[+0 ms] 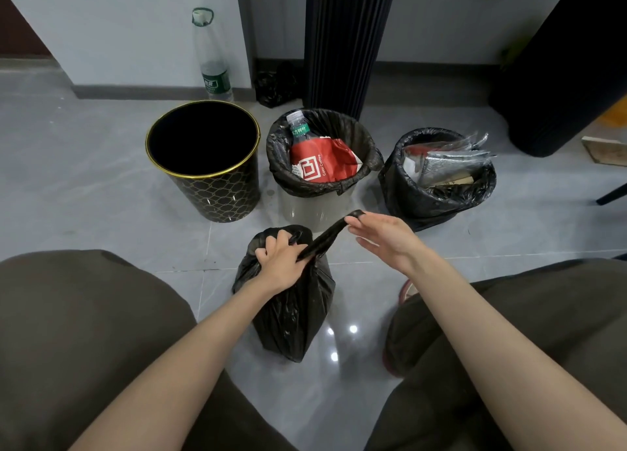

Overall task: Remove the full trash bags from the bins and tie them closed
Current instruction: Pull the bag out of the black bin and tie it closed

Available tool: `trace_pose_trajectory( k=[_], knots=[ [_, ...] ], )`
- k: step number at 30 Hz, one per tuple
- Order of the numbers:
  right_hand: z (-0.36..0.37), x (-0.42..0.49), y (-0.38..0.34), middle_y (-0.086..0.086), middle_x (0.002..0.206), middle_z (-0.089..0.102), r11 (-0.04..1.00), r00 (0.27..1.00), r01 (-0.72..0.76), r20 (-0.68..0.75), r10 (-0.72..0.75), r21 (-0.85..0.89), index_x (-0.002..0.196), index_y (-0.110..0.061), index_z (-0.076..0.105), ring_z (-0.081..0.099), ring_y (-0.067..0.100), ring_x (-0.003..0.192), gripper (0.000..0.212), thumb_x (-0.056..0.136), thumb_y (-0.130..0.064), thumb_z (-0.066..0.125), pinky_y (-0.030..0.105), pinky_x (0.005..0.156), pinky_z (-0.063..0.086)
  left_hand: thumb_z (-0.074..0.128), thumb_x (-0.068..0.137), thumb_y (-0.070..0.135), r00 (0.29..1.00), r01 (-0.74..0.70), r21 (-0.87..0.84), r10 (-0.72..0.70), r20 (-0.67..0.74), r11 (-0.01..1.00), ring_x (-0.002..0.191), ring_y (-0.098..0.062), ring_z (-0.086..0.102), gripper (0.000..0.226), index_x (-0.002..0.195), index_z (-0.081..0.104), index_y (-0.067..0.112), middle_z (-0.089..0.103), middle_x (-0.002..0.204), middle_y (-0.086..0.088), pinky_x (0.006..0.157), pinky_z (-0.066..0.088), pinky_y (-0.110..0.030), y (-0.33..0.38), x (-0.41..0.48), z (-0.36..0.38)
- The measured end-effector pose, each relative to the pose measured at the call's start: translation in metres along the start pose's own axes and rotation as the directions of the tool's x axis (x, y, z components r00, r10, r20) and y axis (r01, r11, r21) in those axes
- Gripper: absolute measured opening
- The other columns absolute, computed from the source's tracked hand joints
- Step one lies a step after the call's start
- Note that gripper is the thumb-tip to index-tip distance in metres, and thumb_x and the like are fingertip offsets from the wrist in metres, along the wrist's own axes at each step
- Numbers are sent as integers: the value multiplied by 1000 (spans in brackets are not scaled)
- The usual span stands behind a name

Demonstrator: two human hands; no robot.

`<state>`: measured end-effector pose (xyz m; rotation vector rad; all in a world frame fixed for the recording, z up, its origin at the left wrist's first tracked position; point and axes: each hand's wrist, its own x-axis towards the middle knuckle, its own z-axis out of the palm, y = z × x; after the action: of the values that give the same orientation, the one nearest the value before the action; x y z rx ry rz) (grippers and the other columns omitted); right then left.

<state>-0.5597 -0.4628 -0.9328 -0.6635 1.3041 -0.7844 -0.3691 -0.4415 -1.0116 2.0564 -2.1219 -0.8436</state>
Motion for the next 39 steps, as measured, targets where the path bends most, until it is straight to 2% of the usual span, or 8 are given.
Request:
trace_pose_trajectory(
  k=[8,12,15,17,21,27,34,39],
  knots=[
    [-6,7,24,-7,106,72,950,980,-135,-105,170,282,84,-22,37,56,9,97,23,102,-11,27,23,82,40,36,99,39,987,-162,143,162,8,976,104,-24,31,27,107,57,25,29,102,3,80,16,-32,-9,-5,0],
    [6,8,44,10,131,57,976,980,54,-177,-92,-209,94,-21,34,51,6,95,16,98,-5,33,21,70,40,34,99,22,977,-213,182,204,68,960,101,-25,31,21,105,54,20,27,100,2,80,20,-32,-13,-7,1],
    [8,9,62,7,136,44,442,934,303,173,-311,-844,120,-24,27,40,20,121,45,86,-10,52,29,97,35,34,98,20,977,-204,178,189,95,963,99,-23,29,23,106,56,20,30,101,1,81,20,-32,-13,-5,-1],
    [10,7,70,5,134,47,81,917,337,308,-253,-938,134,-24,19,35,26,125,63,84,-17,55,41,105,26,34,99,23,978,-196,171,180,101,966,98,-22,28,24,108,56,21,32,102,0,82,20,-32,-13,-4,-2],
    [13,11,73,3,111,62,-189,932,247,287,-223,-950,125,-20,46,45,27,113,28,98,-25,37,45,101,26,33,99,25,976,-210,165,195,100,964,99,-23,30,23,105,55,21,32,101,0,84,22,-33,-18,-6,-1],
    [21,10,42,-7,47,30,741,967,115,245,68,-661,62,-15,57,28,11,45,29,87,-8,45,25,49,26,23,100,41,973,-170,105,151,172,980,100,-22,29,31,111,47,27,32,102,0,87,22,-32,-15,-10,-7],
    [21,10,41,-6,46,19,844,954,44,272,123,-534,61,-14,45,18,14,53,32,91,-9,35,25,60,27,45,75,72,977,-210,214,197,83,954,103,-20,27,56,110,50,28,30,103,2,90,22,-35,-10,-18,-1],
    [22,10,36,-7,48,12,931,910,-111,340,235,-347,66,-14,50,17,12,48,36,97,-15,31,27,55,18,46,90,45,987,-146,156,154,-39,977,106,-25,33,31,115,54,29,35,103,0,89,25,-37,-8,-12,3]
  ],
)
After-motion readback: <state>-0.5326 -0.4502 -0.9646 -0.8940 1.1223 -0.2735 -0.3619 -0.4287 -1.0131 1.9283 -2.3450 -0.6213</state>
